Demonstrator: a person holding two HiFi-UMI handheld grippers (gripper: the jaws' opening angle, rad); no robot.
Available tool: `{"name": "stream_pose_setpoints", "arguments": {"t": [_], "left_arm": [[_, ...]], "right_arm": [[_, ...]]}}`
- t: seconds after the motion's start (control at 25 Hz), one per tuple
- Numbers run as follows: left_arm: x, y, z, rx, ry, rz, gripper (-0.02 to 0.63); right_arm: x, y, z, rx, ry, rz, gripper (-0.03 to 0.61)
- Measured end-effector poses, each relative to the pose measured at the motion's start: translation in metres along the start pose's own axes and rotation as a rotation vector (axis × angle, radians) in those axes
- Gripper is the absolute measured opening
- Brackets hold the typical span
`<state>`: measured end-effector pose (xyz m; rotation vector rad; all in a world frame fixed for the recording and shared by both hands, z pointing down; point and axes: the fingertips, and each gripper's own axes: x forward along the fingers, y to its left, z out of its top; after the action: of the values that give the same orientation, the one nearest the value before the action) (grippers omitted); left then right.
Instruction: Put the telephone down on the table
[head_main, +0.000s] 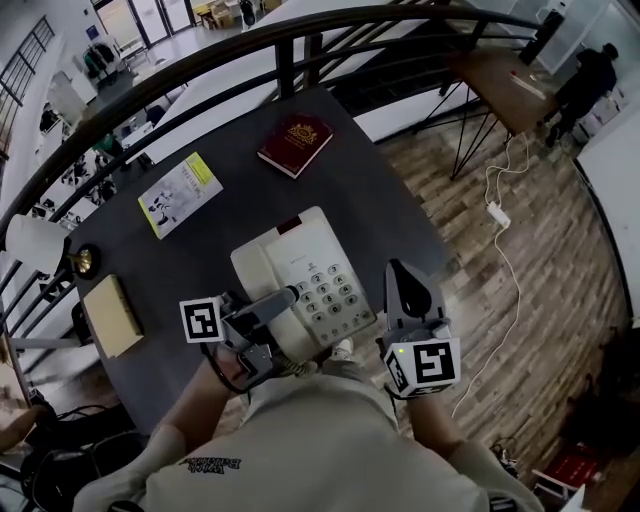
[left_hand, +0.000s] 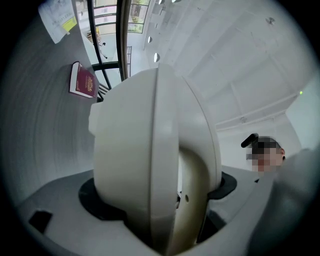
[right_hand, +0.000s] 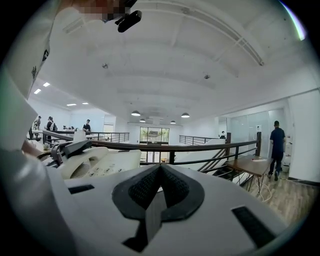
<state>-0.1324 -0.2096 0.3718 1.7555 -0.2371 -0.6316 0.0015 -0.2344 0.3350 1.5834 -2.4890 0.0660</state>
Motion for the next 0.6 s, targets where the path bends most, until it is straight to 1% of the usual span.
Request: {"name": "stream_pose_setpoints", "arguments": {"t": [0.12,0.32,0.44,0.6], "left_arm": [[0.015,0.01,0.006,0.007,-0.011,0.02,0.458],[0.037,0.029,0.015,0.038,0.006,0.046,0.459],[0.053,0.046,0.03,0.034,0.004,0.066,0.458],[0.077,0.069,0.06,0.056,0.003,0.081,0.457]], "right_arm": [[0.01,-0.014,-0.003,-0.007,-0.011,-0.01,0.002],[0.029,-0.033,-0.022,0.007,0.01,-0.02,0.002],[0.047,-0.053,-0.023,-0.006,0.0,-0.04,0.002],[0.075,-0.088,-0.017,-0.041,-0.028,-0.058,0.002]]}}
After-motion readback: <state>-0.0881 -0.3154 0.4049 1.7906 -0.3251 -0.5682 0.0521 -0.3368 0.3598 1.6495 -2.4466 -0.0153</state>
